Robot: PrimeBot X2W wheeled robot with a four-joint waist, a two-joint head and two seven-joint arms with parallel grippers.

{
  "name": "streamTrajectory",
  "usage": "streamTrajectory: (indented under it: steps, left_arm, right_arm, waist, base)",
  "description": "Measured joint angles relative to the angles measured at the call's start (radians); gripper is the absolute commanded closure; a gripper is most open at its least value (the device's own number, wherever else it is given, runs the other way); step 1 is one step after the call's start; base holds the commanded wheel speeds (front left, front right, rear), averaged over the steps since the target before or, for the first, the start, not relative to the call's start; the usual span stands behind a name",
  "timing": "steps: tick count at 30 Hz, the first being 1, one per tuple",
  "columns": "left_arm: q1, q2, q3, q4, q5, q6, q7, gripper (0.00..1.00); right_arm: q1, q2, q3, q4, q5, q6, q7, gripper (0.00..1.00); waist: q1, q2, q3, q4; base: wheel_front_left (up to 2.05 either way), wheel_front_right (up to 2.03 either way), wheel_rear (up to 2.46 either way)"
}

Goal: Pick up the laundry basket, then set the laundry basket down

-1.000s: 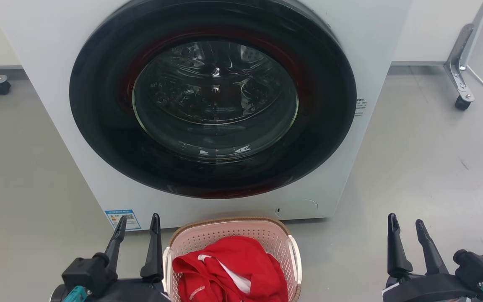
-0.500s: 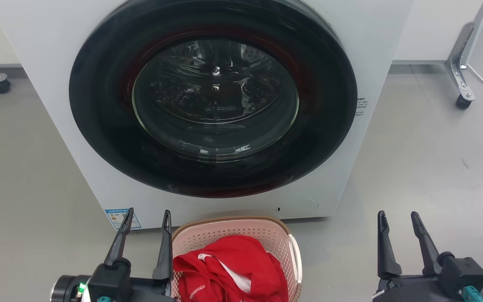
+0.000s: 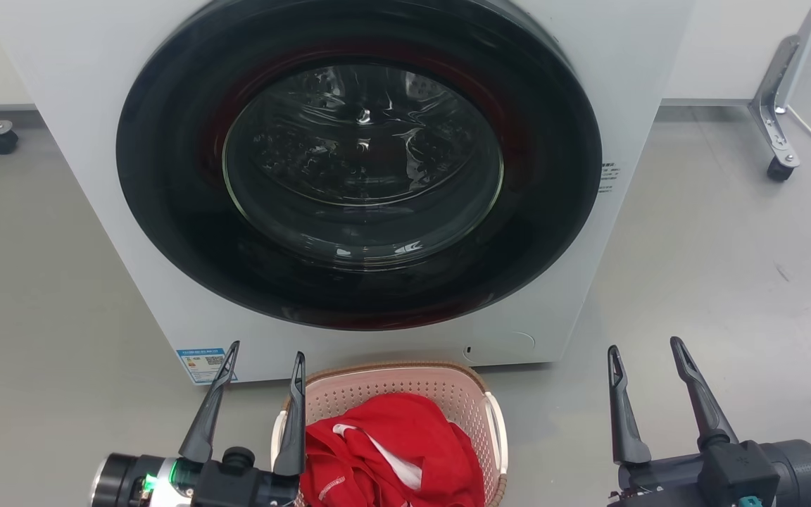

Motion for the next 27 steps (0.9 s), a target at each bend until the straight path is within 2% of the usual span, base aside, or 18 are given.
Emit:
streamTrajectory:
  steps: [27]
  left_arm:
    - [0.020,-0.004,0.007,0.021,-0.026,0.000,0.000,0.00]
  right_arm:
    - [0.007,0.001,-0.001,0.000,-0.003,0.000,-0.004,0.00]
  waist:
    - [0.0000,0.0000,0.000,-0.001]
  base:
    - [0.00,0.00,0.00]
